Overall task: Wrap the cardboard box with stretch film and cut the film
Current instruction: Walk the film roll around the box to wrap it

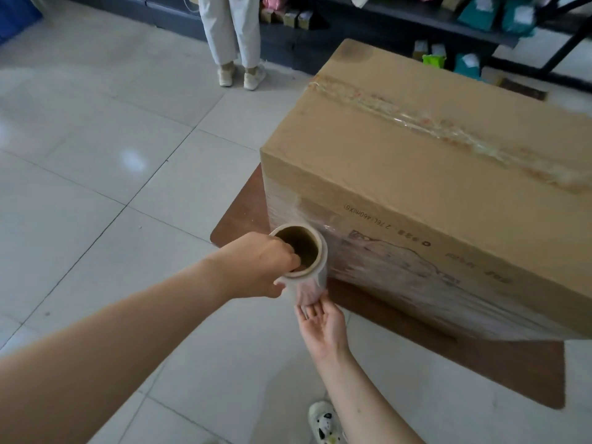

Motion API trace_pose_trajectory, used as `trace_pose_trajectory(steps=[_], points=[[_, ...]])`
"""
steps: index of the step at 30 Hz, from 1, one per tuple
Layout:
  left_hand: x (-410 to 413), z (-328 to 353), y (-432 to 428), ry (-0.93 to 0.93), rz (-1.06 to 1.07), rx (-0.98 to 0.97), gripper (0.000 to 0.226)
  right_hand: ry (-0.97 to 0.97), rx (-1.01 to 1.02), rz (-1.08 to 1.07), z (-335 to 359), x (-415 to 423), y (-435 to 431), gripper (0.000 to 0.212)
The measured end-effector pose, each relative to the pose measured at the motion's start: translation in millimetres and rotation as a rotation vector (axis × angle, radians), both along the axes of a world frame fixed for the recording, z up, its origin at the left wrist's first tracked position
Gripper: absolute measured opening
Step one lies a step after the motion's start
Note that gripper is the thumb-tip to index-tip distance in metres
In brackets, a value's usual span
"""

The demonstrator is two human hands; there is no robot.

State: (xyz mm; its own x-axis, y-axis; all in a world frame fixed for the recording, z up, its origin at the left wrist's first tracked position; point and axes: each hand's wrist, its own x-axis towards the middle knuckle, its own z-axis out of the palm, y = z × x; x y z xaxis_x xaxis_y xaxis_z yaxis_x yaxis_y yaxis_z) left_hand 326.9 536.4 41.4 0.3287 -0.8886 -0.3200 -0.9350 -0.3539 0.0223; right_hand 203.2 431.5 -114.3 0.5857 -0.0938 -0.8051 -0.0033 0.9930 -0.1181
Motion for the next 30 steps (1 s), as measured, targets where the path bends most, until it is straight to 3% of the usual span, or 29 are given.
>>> trace_pose_trajectory(steps=[6,11,15,18,24,30], points=[[16,-5,11,-0.016,-0.107,-0.037,0.021,-0.032,0.005,-0.161,-3,11,35,0.026],[17,-11,13,0.124,-0.035,-0.103,0.028,-0.041,0.004,-0.265,-8,24,67,0.033],[34,-15,28,0.092,-0.056,-0.128,0.013,-0.085,-0.042,-0.165,-11,32,86,0.036],[49,-10,41,0.042,-0.104,-0.1,0.017,-0.09,-0.054,-0.087,-11,43,94,0.038],[71,-9,54,-0.014,-0.204,-0.087,0.023,0.002,0.05,-0.173,-3,55,86,0.02],[84,-15,59,-0.008,-0.296,-0.102,0.023,0.009,0.048,-0.209,-1,66,98,0.031]])
